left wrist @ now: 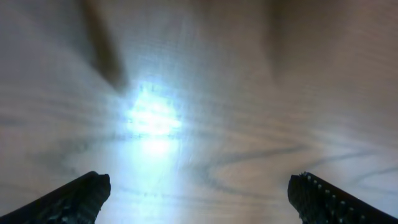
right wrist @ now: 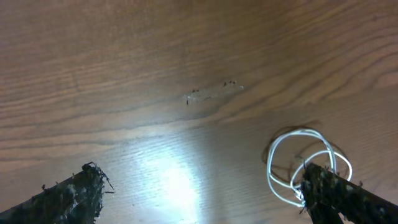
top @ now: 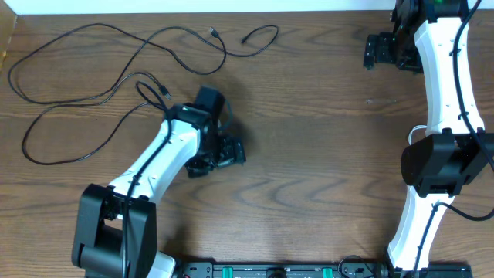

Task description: Untangle cables

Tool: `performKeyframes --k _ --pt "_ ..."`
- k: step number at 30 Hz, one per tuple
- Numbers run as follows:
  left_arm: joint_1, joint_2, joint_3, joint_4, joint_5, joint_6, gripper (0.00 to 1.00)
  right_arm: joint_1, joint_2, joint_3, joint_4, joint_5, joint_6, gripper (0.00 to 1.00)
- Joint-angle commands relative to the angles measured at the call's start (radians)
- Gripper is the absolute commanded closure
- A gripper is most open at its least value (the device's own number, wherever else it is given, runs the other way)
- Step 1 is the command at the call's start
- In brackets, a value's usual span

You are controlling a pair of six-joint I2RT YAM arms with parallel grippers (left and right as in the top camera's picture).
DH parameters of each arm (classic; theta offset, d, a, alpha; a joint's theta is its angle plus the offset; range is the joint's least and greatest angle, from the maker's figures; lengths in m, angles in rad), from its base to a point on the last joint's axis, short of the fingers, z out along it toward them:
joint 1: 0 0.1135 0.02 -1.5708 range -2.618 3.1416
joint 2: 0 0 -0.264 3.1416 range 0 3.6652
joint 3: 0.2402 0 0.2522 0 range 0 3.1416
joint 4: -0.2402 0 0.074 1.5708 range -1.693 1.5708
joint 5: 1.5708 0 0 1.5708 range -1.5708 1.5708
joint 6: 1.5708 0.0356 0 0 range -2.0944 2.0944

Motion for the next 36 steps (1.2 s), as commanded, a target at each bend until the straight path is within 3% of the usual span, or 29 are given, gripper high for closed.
performKeyframes --k 1,10,11,13,17,22,23,25,27,36 --pt "-0.029 -0.013 -0.039 -0.035 0.008 0.024 0.04 0.000 -0.036 0.018 0.046 -0.028 0.016 0.01" --pt "-0.143 -0.013 -0.044 -0.076 0.012 0.122 0.04 0.000 -0.036 0.018 -0.082 -0.478 0.037 0.04" --pt "-0.160 -0.013 -0.044 -0.076 0.012 0.122 0.04 -0.002 -0.039 0.019 -0.099 -0.484 0.008 0.14" --pt "-0.204 -0.020 -0.044 -0.076 0.012 0.121 0.03 -0.019 -0.040 0.019 -0.136 -0.415 0.004 0.43" --pt "-0.238 -0.080 -0.044 -0.076 0.012 0.061 0.04 -0.079 -0.046 0.019 -0.201 -0.337 0.002 0.48" --pt "-0.229 -0.200 -0.043 -0.055 -0.082 0.058 0.04 -0.183 -0.086 0.018 -0.201 -0.267 -0.019 0.30" --pt "-0.227 -0.217 -0.043 -0.053 -0.129 0.058 0.04 -0.206 -0.092 0.018 -0.200 -0.258 -0.019 0.24" --pt "-0.227 -0.241 -0.043 -0.057 -0.235 0.058 0.04 -0.253 -0.095 0.018 -0.201 -0.225 -0.019 0.01" --pt "-0.227 -0.252 -0.044 -0.062 -0.293 0.058 0.03 -0.295 -0.095 0.005 -0.201 -0.196 -0.019 0.01" --pt "-0.227 -0.253 -0.044 -0.061 -0.296 0.058 0.03 -0.451 -0.096 -0.237 -0.200 -0.166 -0.019 0.01"
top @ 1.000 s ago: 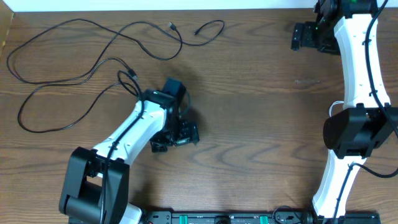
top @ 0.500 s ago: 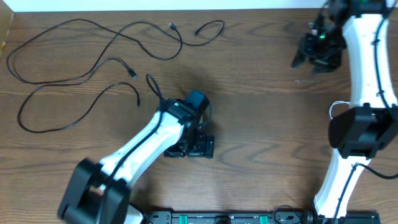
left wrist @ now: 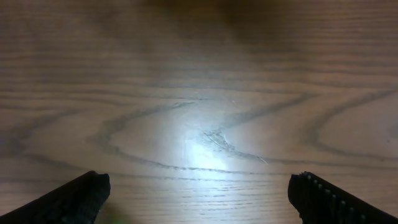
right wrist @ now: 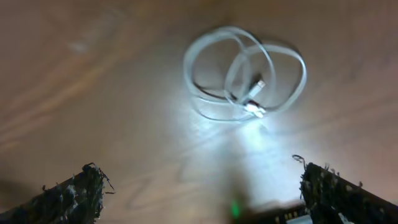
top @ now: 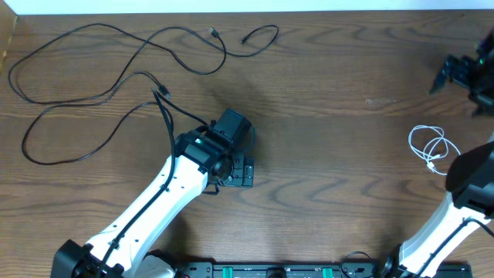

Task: Untangle cables
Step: 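Grasp the coiled white cable with the right gripper and lift it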

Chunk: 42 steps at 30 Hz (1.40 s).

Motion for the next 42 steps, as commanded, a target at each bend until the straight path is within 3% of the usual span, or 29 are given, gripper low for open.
performKeyframes --k 1,9,10,12,15,23,25,27,29,35,38,42 --pt "0.003 -0.002 -0.006 -0.003 -0.039 -0.009 0.03 -0.043 -0.005 -0.097 -0.004 0.022 -0.007 0.01" --pt "0.003 -0.002 -0.006 -0.003 -0.039 -0.009 0.03 -0.102 -0.004 -0.280 0.145 0.034 -0.003 0.01" --pt "0.003 -0.002 -0.006 -0.003 -0.039 -0.009 0.03 -0.103 -0.004 -0.306 0.168 0.034 -0.003 0.04" --pt "0.003 -0.002 -0.006 -0.003 -0.039 -0.009 0.03 -0.103 -0.004 -0.359 0.216 0.033 -0.002 0.23" --pt "0.003 -0.002 -0.006 -0.003 -0.039 -0.009 0.03 -0.103 -0.004 -0.416 0.262 0.033 0.009 0.36" --pt "0.003 -0.002 -0.006 -0.003 -0.039 -0.009 0.03 -0.101 -0.004 -0.522 0.373 0.040 0.016 0.37" --pt "0.003 -0.002 -0.006 -0.003 -0.039 -0.009 0.03 -0.101 -0.004 -0.564 0.426 0.029 0.016 0.47" --pt "0.003 -0.002 -0.006 -0.003 -0.039 -0.009 0.03 -0.099 -0.004 -0.596 0.464 0.014 0.016 0.63" --pt "0.003 -0.002 -0.006 -0.003 -0.039 -0.009 0.03 -0.099 -0.004 -0.599 0.476 -0.031 0.015 0.99" --pt "0.003 -0.002 -0.006 -0.003 -0.039 -0.009 0.03 -0.099 -0.005 -0.407 0.339 -0.105 0.015 0.99" --pt "0.003 -0.002 -0.006 -0.003 -0.039 -0.009 0.03 -0.099 -0.009 -0.203 0.197 -0.168 0.006 0.99" --pt "0.003 -0.002 -0.006 -0.003 -0.039 -0.009 0.03 -0.099 -0.012 0.094 0.005 -0.406 -0.105 0.99"
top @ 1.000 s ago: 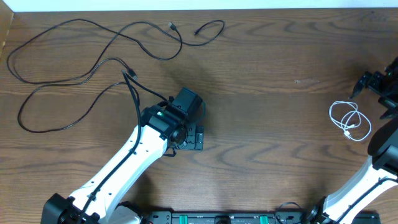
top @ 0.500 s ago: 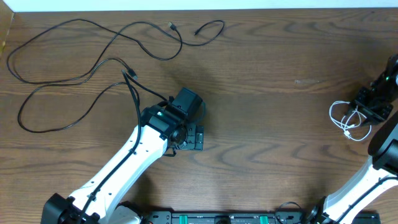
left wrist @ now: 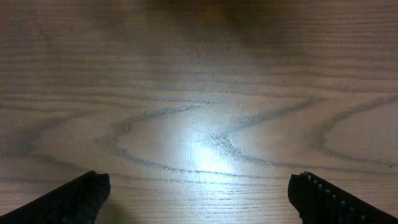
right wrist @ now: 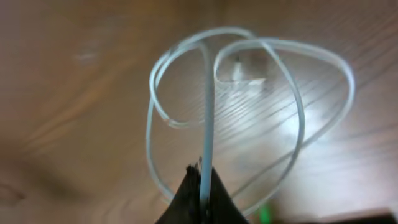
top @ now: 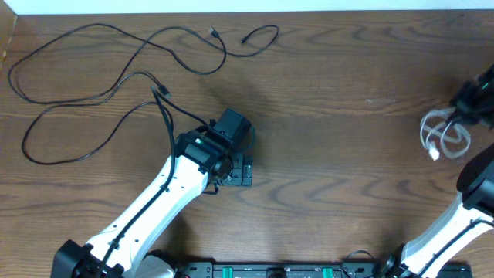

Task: Untangle cables
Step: 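Grasp the coiled white cable with the right gripper and lift it, then carry the white cable left and set it down at the table center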

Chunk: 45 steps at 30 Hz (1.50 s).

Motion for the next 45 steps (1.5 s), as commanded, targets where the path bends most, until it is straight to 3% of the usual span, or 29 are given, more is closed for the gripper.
performKeyframes --k 1,5,9,14,15,16,18,19,21,22,25,27,28,29,32,34,35,37,41,42,43,45 --pt "0.003 -0.002 -0.005 -0.003 -0.017 -0.009 0.03 0.002 -0.030 0.248 -0.080 -0.342 -0.134 0.99" --pt "0.003 -0.002 -0.005 -0.003 -0.017 -0.009 0.03 0.010 -0.145 0.280 -0.050 -0.710 -0.233 0.99" --pt "0.003 -0.002 -0.005 -0.003 -0.017 -0.009 0.03 0.051 -0.221 0.280 0.027 -0.676 -0.240 0.98" --pt "0.003 -0.002 -0.005 -0.003 -0.017 -0.009 0.03 0.193 -0.257 0.280 -0.012 -0.266 -0.142 0.98" --pt "0.003 -0.002 -0.005 -0.003 -0.017 -0.009 0.03 0.241 -0.257 0.280 -0.027 -0.083 -0.091 0.99" --pt "0.003 -0.002 -0.005 -0.003 -0.017 -0.009 0.03 0.319 -0.253 0.277 -0.060 0.221 0.047 0.98" --pt "0.003 -0.002 -0.005 -0.003 -0.017 -0.009 0.03 0.396 -0.248 0.266 -0.079 0.434 0.184 0.98" --pt "0.003 -0.002 -0.005 -0.003 -0.017 -0.009 0.03 0.436 -0.248 0.255 -0.079 0.436 0.192 0.99" --pt "0.003 -0.002 -0.005 -0.003 -0.017 -0.009 0.03 0.499 -0.244 0.251 -0.069 0.249 0.173 0.99" --pt "0.003 -0.002 -0.005 -0.003 -0.017 -0.009 0.03 0.528 -0.241 0.251 -0.054 0.068 0.097 0.99" --pt "0.003 -0.002 -0.005 -0.003 -0.017 -0.009 0.03 0.591 -0.234 0.251 0.000 -0.464 -0.264 0.99" --pt "0.003 -0.002 -0.005 -0.003 -0.017 -0.009 0.03 0.619 -0.232 0.251 0.046 -0.537 -0.332 0.99" --pt "0.003 -0.002 -0.005 -0.003 -0.017 -0.009 0.03 0.630 -0.232 0.251 0.083 -0.449 -0.283 0.98" --pt "0.003 -0.002 -0.005 -0.003 -0.017 -0.009 0.03 0.640 -0.232 0.251 0.112 -0.238 -0.136 0.98" --pt "0.003 -0.002 -0.005 -0.003 -0.017 -0.009 0.03 0.671 -0.232 0.250 0.027 0.553 0.474 0.99" --pt "0.003 -0.002 -0.005 -0.003 -0.017 -0.009 0.03 0.689 -0.232 0.249 -0.026 0.681 0.588 0.99" --pt "0.003 -0.002 -0.005 -0.003 -0.017 -0.009 0.03 0.696 -0.232 0.249 -0.021 0.624 0.549 0.99" --pt "0.003 -0.002 -0.005 -0.003 -0.018 -0.009 0.03 0.703 -0.232 0.249 0.035 0.300 0.317 0.99" --pt "0.003 -0.002 -0.005 -0.003 -0.017 -0.009 0.03 0.711 -0.232 0.249 0.051 -0.560 -0.364 0.99" --pt "0.003 -0.002 -0.005 -0.003 -0.017 -0.009 0.03 0.711 -0.232 0.249 0.050 -0.612 -0.445 0.98" --pt "0.003 -0.002 -0.005 -0.003 -0.017 -0.009 0.03 0.711 -0.232 0.249 0.068 -0.569 -0.437 0.98" --pt "0.003 -0.002 -0.005 -0.003 -0.017 -0.009 0.03 0.712 -0.228 0.247 0.122 -0.198 -0.155 0.98"
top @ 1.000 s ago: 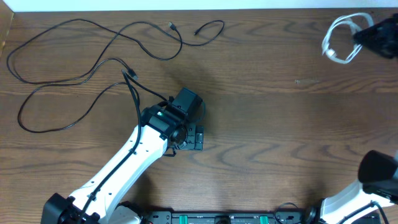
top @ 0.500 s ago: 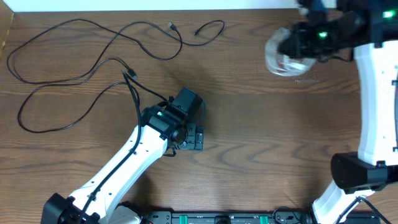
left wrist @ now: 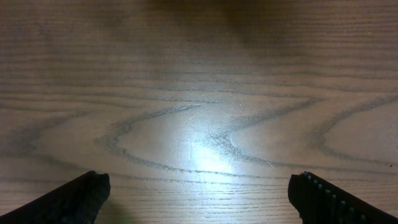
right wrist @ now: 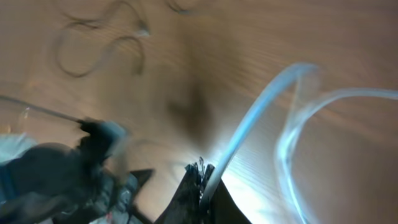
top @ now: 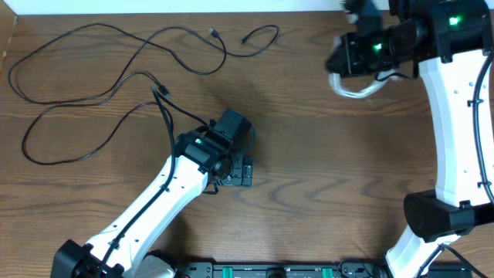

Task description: Untangle cables

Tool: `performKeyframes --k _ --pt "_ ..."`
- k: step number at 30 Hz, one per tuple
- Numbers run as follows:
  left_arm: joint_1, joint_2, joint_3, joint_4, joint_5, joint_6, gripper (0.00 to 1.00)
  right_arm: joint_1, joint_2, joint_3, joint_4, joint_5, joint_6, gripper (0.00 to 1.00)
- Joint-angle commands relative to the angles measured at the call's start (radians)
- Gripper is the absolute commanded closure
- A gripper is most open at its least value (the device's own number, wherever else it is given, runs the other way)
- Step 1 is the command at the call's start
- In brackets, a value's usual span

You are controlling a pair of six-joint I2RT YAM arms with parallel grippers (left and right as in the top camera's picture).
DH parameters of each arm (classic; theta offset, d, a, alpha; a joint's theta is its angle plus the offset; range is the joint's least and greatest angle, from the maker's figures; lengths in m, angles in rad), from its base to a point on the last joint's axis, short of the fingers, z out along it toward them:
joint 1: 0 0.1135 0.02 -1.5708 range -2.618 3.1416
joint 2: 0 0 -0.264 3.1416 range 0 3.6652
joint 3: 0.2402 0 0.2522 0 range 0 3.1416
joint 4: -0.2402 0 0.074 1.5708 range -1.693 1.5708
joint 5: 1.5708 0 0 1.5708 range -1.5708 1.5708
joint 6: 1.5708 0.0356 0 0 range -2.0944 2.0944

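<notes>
My right gripper (top: 345,60) is shut on a coiled white cable (top: 353,87), held off the table at the far middle-right. In the right wrist view the white cable (right wrist: 267,106) runs up out of the shut right gripper (right wrist: 205,180). Long black cables (top: 93,96) lie looped and crossing over the far left of the table. My left gripper (top: 239,171) stands open near the table's middle. Only bare wood shows between the tips of the left gripper (left wrist: 199,190).
The brown wooden table (top: 324,193) has a white wall along its far edge. A black plug end (top: 160,90) lies just behind my left arm. The left arm (right wrist: 56,180) shows blurred in the right wrist view.
My right gripper, shut on the white cable, was at the table's right edge and is now at the far middle-right with the coil hanging from it. The left arm has not moved.
My right gripper was open at the far right, with the white coil on the table by its arm. Then it was open over the coil at the right edge, and the left arm had shifted slightly. Then it was shut on the coil, which is now held further left.
</notes>
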Motion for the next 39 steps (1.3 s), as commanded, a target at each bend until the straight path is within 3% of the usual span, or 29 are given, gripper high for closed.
performKeyframes --k 1,2,4,5,6,8,9,11,12,14,17,19,24,26,32,39 --pt "0.003 -0.002 -0.005 -0.003 -0.017 -0.009 0.03 0.003 0.005 0.002 0.032 0.280 0.169 0.98" --pt "0.003 -0.002 -0.005 -0.003 -0.017 -0.009 0.03 0.005 0.009 0.000 -0.008 0.624 0.472 0.99" --pt "0.003 -0.002 -0.005 -0.003 -0.017 -0.009 0.03 0.006 0.009 -0.005 -0.077 0.806 0.735 0.99" --pt "0.003 -0.002 -0.005 -0.003 -0.017 -0.009 0.03 0.007 0.009 -0.008 -0.089 0.797 0.778 0.99" --pt "0.003 -0.002 -0.005 -0.003 -0.017 -0.009 0.03 0.007 0.009 -0.009 -0.085 0.725 0.760 0.99" --pt "0.003 -0.002 -0.005 -0.003 -0.017 -0.009 0.03 0.011 0.009 -0.011 -0.037 0.504 0.590 0.99" --pt "0.003 -0.002 -0.005 -0.003 -0.017 -0.009 0.03 0.021 0.009 -0.014 0.025 0.176 0.279 0.99" --pt "0.003 -0.002 -0.005 -0.003 -0.017 -0.009 0.03 0.032 0.009 -0.014 0.034 -0.074 -0.009 0.99" --pt "0.003 -0.002 -0.005 -0.003 -0.017 -0.009 0.03 0.037 0.009 -0.014 0.042 -0.085 -0.066 0.98" --pt "0.003 -0.002 -0.005 -0.003 -0.017 -0.009 0.03 0.039 0.009 -0.014 0.060 0.102 0.057 0.98" --pt "0.003 -0.002 -0.005 -0.003 -0.017 -0.009 0.03 0.042 0.009 -0.021 0.016 0.526 0.496 0.99" --pt "0.003 -0.002 -0.005 -0.003 -0.017 -0.009 0.03 0.046 0.009 -0.026 -0.024 0.613 0.650 0.99" --pt "0.003 -0.002 -0.005 -0.003 -0.017 -0.009 0.03 0.077 0.009 -0.042 0.019 0.419 0.449 0.98" --pt "0.003 -0.002 -0.005 -0.003 -0.017 -0.009 0.03 0.098 0.009 -0.044 0.024 0.346 0.362 0.94" --pt "0.003 -0.002 -0.005 -0.003 -0.017 -0.009 0.03 0.158 0.009 -0.044 0.011 0.327 0.288 0.92" --pt "0.003 -0.002 -0.005 -0.003 -0.017 -0.010 0.03 0.174 0.009 -0.044 0.008 0.447 0.291 0.90"
